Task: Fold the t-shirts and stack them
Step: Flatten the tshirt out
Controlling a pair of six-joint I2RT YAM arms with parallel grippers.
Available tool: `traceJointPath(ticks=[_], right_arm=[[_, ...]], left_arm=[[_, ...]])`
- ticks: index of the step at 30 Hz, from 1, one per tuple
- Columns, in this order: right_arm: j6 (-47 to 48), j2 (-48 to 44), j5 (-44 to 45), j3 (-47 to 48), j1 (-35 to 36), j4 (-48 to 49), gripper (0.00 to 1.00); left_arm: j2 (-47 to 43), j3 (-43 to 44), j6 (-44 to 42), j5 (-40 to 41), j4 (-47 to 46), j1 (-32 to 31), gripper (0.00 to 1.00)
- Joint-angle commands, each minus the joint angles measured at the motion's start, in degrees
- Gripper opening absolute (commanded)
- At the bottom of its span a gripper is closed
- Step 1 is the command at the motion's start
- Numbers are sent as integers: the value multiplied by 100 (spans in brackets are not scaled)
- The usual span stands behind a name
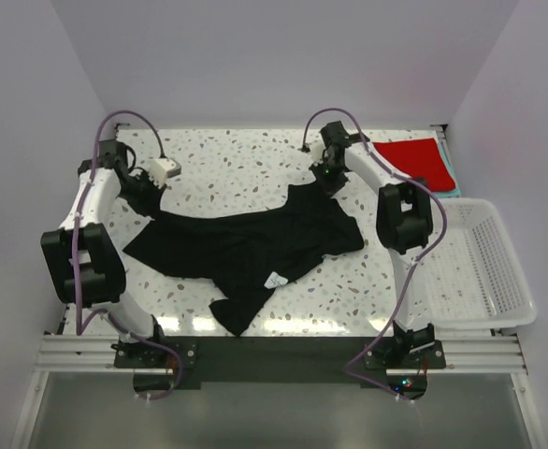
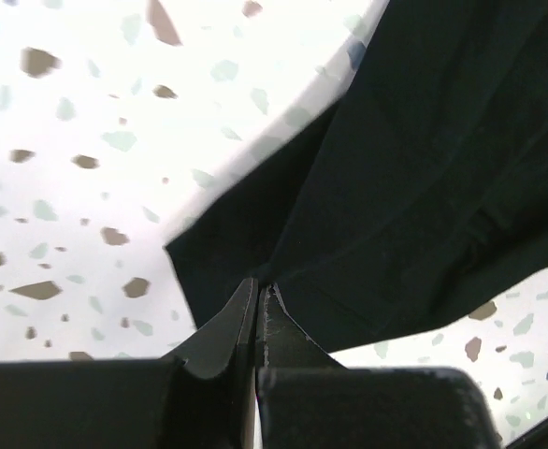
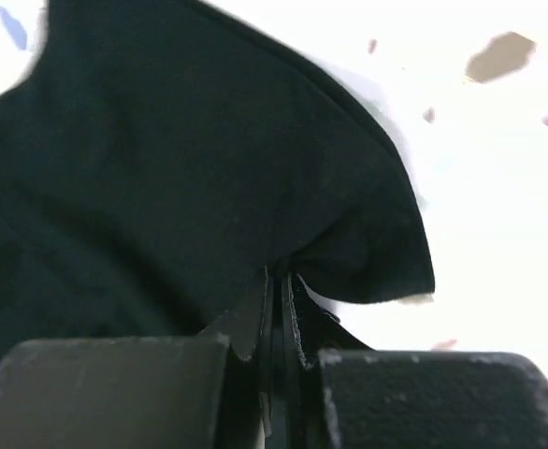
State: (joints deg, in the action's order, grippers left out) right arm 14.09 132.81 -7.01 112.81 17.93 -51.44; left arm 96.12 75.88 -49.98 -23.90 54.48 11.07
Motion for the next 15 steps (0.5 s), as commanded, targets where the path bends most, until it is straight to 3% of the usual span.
traceJointPath(ticks=[1, 7, 15], right_arm=[[-73, -1491, -143, 100, -228, 81, 0], [15, -2556, -266, 637, -475, -129, 0], [-29, -4526, -363, -567, -475, -138, 0]], left_arm=[[-66, 524, 304, -554, -235, 325, 0], [-1066, 112, 208, -695, -184, 396, 0], [-2623, -144, 67, -853, 72, 808, 0]])
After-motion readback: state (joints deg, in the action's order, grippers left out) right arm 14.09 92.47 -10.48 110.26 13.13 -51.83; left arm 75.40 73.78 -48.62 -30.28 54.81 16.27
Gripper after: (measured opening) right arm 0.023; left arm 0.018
